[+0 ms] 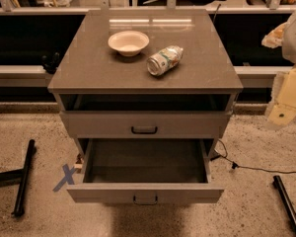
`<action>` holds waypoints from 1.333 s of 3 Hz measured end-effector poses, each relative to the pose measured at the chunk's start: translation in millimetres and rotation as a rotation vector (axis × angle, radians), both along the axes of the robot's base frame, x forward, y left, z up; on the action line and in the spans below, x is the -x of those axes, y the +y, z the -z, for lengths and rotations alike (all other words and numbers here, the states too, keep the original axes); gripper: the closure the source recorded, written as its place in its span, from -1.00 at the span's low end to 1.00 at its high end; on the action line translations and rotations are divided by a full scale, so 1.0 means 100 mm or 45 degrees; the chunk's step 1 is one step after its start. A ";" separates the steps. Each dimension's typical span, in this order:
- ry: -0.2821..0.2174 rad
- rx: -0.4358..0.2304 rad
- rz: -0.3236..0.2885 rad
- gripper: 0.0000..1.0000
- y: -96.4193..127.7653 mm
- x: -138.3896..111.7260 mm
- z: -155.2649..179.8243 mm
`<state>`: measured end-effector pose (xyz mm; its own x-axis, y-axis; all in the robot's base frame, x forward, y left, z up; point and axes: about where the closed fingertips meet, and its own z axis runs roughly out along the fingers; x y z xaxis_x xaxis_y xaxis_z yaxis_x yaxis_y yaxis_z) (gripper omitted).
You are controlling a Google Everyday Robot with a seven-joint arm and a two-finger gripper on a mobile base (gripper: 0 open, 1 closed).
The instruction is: Close middle drawer
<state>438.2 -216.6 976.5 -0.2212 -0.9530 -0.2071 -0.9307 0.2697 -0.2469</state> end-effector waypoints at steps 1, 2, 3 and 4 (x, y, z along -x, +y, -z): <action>-0.011 -0.007 -0.007 -1.00 0.01 -0.01 0.02; 0.006 -0.033 -0.071 -1.00 0.04 -0.09 0.48; 0.035 -0.058 -0.135 -1.00 0.07 -0.26 1.21; 0.100 -0.051 -0.189 -1.00 0.11 -0.42 2.00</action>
Offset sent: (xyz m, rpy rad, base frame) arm 0.0302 0.0062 -0.1396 0.0538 0.0188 0.1282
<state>479.9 -205.5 776.1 -0.0955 -0.9677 -0.2332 -0.9771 0.1358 -0.1636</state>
